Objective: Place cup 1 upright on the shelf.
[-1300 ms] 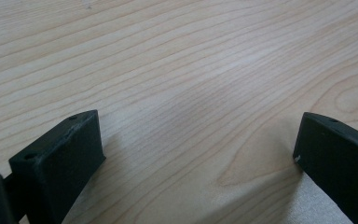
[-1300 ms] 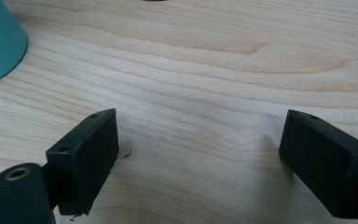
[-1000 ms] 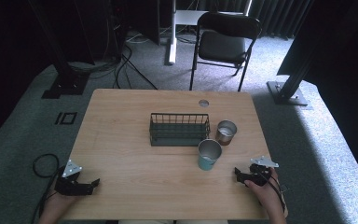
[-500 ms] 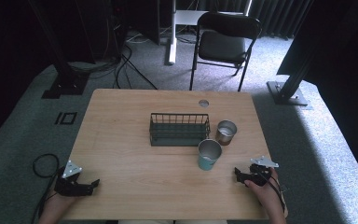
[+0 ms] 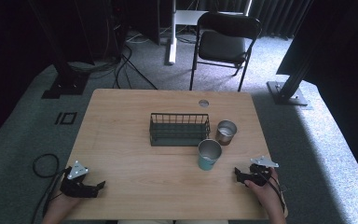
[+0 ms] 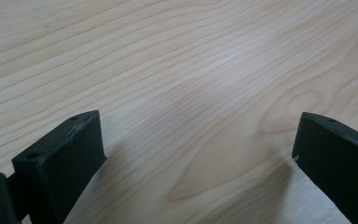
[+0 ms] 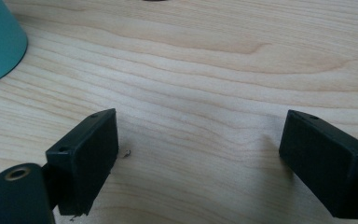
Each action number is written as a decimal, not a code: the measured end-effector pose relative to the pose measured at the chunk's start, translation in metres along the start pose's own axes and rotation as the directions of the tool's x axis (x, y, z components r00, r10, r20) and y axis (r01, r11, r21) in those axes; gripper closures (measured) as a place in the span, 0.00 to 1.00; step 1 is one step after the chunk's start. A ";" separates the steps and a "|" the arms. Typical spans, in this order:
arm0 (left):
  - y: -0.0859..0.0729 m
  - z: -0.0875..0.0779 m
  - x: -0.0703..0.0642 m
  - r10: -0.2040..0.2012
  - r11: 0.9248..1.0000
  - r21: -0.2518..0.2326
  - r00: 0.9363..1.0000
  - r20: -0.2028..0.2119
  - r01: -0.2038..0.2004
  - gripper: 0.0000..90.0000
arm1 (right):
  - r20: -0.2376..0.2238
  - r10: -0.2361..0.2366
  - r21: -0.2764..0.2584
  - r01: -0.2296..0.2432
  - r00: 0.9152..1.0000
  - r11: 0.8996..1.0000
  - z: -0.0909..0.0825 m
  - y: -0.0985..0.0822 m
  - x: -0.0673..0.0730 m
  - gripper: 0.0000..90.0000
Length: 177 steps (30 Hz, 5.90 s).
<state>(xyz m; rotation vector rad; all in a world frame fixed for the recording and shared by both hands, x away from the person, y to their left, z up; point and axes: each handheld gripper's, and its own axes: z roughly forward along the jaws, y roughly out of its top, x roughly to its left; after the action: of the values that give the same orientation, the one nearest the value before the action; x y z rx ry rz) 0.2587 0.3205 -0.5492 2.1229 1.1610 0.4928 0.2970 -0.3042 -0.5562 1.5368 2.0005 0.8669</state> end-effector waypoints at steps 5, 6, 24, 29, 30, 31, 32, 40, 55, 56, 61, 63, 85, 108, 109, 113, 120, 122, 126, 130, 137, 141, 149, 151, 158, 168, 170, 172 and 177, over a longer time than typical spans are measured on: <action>0.006 0.005 -0.007 0.019 1.000 0.005 0.999 0.037 -0.019 0.03 | 0.000 0.000 0.000 0.000 1.000 1.000 0.000 0.000 0.000 0.13; 0.007 0.006 -0.009 0.028 1.000 0.008 0.999 0.041 -0.028 0.03 | 0.000 0.000 0.000 0.000 1.000 1.000 0.000 0.000 0.000 0.13; 0.028 0.020 -0.036 0.117 0.993 -0.039 0.988 0.106 -0.113 0.06 | 0.000 -0.001 0.000 0.001 1.000 1.000 0.000 0.000 0.000 0.13; 0.036 0.021 -0.042 0.133 0.990 -0.063 0.984 0.121 -0.126 0.06 | 0.000 0.000 0.000 0.000 1.000 1.000 0.000 0.000 0.000 0.13; 0.037 0.022 -0.043 0.140 0.989 -0.063 0.982 0.126 -0.133 0.06 | 0.000 0.000 0.000 0.000 1.000 1.000 0.000 0.000 0.000 0.13; 0.041 0.024 -0.047 0.151 0.987 -0.066 0.979 0.137 -0.143 0.06 | 0.000 0.000 0.000 0.000 1.000 1.000 0.000 0.000 0.000 0.13; 0.041 0.024 -0.047 0.151 0.987 -0.066 0.979 0.137 -0.143 0.06 | 0.000 0.000 0.000 0.000 1.000 1.000 0.000 0.000 0.000 0.13; 0.055 0.029 -0.060 0.186 0.980 -0.098 0.967 0.177 -0.170 0.06 | 0.000 0.000 0.000 0.000 1.000 1.000 0.000 0.000 0.000 0.13; 0.079 0.043 -0.088 0.255 0.963 -0.152 0.930 0.263 -0.221 0.06 | 0.000 0.000 0.000 0.000 1.000 1.000 0.000 0.000 0.000 0.13; 0.080 0.044 -0.090 0.260 0.962 -0.154 0.928 0.267 -0.225 0.06 | 0.000 -0.001 0.000 0.001 1.000 1.000 0.000 0.000 0.000 0.13; 0.087 0.051 -0.099 0.285 0.956 -0.159 0.917 0.281 -0.248 0.06 | 0.000 0.000 -0.001 0.000 1.000 1.000 0.000 0.000 0.000 0.13; 0.090 0.054 -0.103 0.294 0.953 -0.160 0.912 0.286 -0.257 0.06 | 0.000 0.000 -0.001 0.000 1.000 1.000 0.000 0.000 0.000 0.13; 0.116 0.083 -0.130 0.334 0.941 -0.175 0.873 0.357 -0.289 0.06 | 0.000 0.001 0.000 -0.001 1.000 1.000 0.000 0.000 0.000 0.13; 0.150 0.105 -0.162 0.400 0.917 -0.190 0.816 0.418 -0.352 0.06 | 0.000 0.002 0.000 -0.002 1.000 1.000 0.000 0.000 0.000 0.13; 0.152 0.106 -0.164 0.405 0.914 -0.192 0.813 0.418 -0.356 0.06 | 0.000 0.001 0.000 -0.001 1.000 1.000 0.000 0.000 0.000 0.13; 0.157 0.108 -0.170 0.416 0.909 -0.192 0.806 0.422 -0.369 0.06 | 0.000 0.002 0.000 -0.002 1.000 1.000 0.000 0.000 0.000 0.13; 0.166 0.112 -0.177 0.427 0.904 -0.208 0.798 0.425 -0.373 0.06 | 0.000 0.001 0.000 -0.001 1.000 1.000 0.000 0.000 0.000 0.13; 0.168 0.114 -0.180 0.432 0.902 -0.211 0.796 0.424 -0.377 0.06 | 0.000 0.001 0.000 -0.001 1.000 1.000 0.000 0.000 0.000 0.13; 0.173 0.116 -0.185 0.438 0.899 -0.217 0.793 0.424 -0.381 0.06 | 0.000 0.002 0.000 -0.002 1.000 1.000 0.000 0.000 0.000 0.13; 0.178 0.119 -0.190 0.447 0.894 -0.236 0.789 0.422 -0.380 0.06 | 0.000 0.002 0.000 -0.002 1.000 1.000 0.000 0.000 0.000 0.13; 0.186 0.124 -0.200 0.454 0.891 -0.249 0.782 0.427 -0.381 0.06 | 0.000 0.002 0.000 -0.002 1.000 1.000 0.000 0.000 0.000 0.13; 0.190 0.129 -0.204 0.450 0.892 -0.261 0.783 0.429 -0.369 0.06 | 0.000 0.002 0.000 -0.002 1.000 1.000 0.000 0.000 0.000 0.13; 0.199 0.134 -0.211 0.448 0.892 -0.268 0.791 0.417 -0.364 0.06 | 0.000 0.002 0.000 -0.002 1.000 1.000 0.000 0.000 0.000 0.13; 0.202 0.135 -0.212 0.445 0.893 -0.269 0.790 0.421 -0.360 0.06 | 0.000 0.002 0.000 -0.002 1.000 1.000 0.000 0.000 0.000 0.13; 0.208 0.140 -0.218 0.449 0.891 -0.276 0.788 0.420 -0.360 0.06 | 0.000 0.001 0.000 -0.001 1.000 1.000 0.000 0.000 0.000 0.13; 0.216 0.147 -0.226 0.446 0.892 -0.287 0.785 0.431 -0.349 0.06 | 0.000 0.002 -0.001 -0.002 1.000 1.000 0.000 0.000 0.000 0.13; 0.217 0.148 -0.229 0.448 0.891 -0.290 0.784 0.430 -0.350 0.06 | 0.000 0.003 -0.001 -0.003 1.000 1.000 0.000 0.000 0.000 0.13; 0.219 0.149 -0.230 0.447 0.891 -0.294 0.785 0.429 -0.347 0.06 | 0.000 0.004 -0.001 -0.004 1.000 1.000 0.000 0.000 0.000 0.13; 0.223 0.152 -0.234 0.441 0.894 -0.293 0.787 0.431 -0.340 0.06 | 0.000 0.003 -0.001 -0.003 1.000 1.000 0.000 0.000 0.000 0.13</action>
<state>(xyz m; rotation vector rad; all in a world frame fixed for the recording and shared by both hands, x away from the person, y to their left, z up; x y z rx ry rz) 0.3581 -0.0197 -0.5035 2.1358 0.3606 0.2115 0.2969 -0.3040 -0.5562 1.5395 1.9982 0.8692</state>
